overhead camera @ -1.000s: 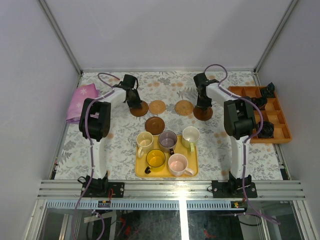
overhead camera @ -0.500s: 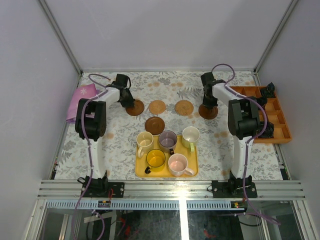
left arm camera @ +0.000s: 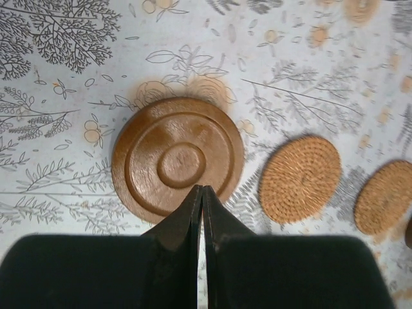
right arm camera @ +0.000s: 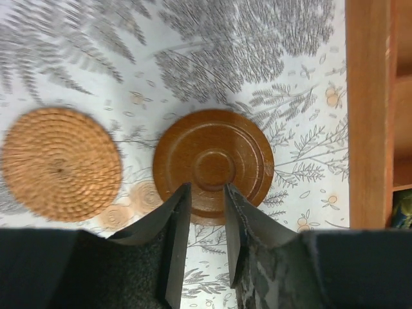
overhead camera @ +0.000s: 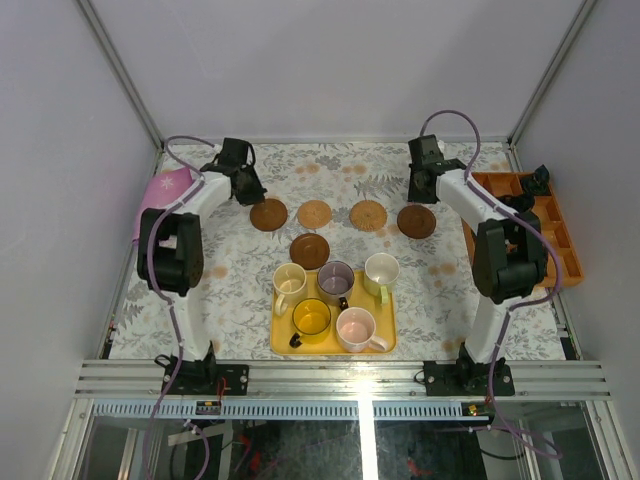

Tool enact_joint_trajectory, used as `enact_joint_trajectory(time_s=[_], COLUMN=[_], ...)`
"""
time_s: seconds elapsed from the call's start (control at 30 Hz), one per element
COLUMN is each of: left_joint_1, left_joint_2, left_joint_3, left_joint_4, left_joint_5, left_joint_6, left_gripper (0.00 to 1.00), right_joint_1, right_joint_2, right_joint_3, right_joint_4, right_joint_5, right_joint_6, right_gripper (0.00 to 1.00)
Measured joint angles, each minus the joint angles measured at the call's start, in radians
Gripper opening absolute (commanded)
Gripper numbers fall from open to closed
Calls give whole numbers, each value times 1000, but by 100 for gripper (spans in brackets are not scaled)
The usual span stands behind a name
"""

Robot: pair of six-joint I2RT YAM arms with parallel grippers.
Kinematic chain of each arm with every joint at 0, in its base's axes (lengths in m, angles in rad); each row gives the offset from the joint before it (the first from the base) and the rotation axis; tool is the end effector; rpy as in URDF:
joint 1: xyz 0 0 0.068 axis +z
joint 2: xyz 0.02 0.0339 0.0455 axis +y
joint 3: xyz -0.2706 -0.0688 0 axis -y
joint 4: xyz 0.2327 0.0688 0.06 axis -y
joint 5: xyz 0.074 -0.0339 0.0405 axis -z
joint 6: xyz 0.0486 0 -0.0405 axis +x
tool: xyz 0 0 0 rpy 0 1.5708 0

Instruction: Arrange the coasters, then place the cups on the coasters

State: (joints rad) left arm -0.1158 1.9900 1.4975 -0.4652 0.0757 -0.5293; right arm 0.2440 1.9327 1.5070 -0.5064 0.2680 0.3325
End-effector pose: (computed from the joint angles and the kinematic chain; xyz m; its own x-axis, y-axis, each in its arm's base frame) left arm 0.4307 -0.0538 0.2034 -0.7812 -0.4160 -0.4654 -0.2734 0.8983 -0.3439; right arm 0.4151 0.0901 0.2281 -0.7625 0.1345 -0.6329 0.1789 0.9838 -0.0064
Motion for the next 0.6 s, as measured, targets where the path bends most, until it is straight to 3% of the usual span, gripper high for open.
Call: enact_joint_trajectory(time_s=[0.27, 0.43, 0.6], left_joint_1=[-34, -121, -221], left_joint_2=[-157, -177, -173], left_joint_3=[-100, -201, -236], left_joint_4=[19, 17, 5], left_joint_5=[78, 147, 207], left_joint_6=[103, 174, 232], left_gripper=[0, 0, 0], right_joint_1=[38, 39, 41], right_joint_2=[-127, -127, -125], right_joint_3=[-43, -65, -71], right_joint_4=[104, 109, 110], right_joint_5=[-29, -70, -131], right_joint_6=[-19, -14, -4], right_gripper=[32, 9, 5])
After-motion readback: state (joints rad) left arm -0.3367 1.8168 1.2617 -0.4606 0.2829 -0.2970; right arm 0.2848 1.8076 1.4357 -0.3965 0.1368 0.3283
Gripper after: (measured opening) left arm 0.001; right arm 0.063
